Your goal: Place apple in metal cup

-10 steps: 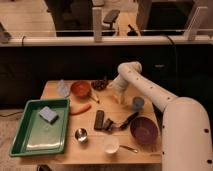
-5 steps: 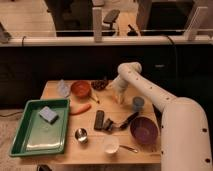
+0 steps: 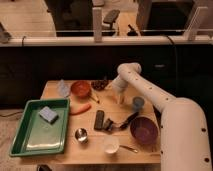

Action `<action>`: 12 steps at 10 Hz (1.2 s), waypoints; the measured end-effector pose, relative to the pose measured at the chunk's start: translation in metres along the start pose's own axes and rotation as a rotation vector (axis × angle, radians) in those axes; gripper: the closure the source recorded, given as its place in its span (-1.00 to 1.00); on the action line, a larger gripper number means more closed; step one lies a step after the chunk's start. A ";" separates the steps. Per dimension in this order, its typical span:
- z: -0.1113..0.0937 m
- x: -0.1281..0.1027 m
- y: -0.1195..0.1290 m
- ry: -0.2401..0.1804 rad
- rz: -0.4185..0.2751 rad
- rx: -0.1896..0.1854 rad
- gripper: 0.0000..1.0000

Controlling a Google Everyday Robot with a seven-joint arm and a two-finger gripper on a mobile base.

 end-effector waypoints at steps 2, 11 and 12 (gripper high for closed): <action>0.002 -0.001 -0.001 -0.009 -0.007 0.007 -0.60; 0.008 -0.002 0.004 -0.042 -0.031 0.030 -0.60; 0.009 -0.002 0.005 -0.045 -0.033 0.030 -0.60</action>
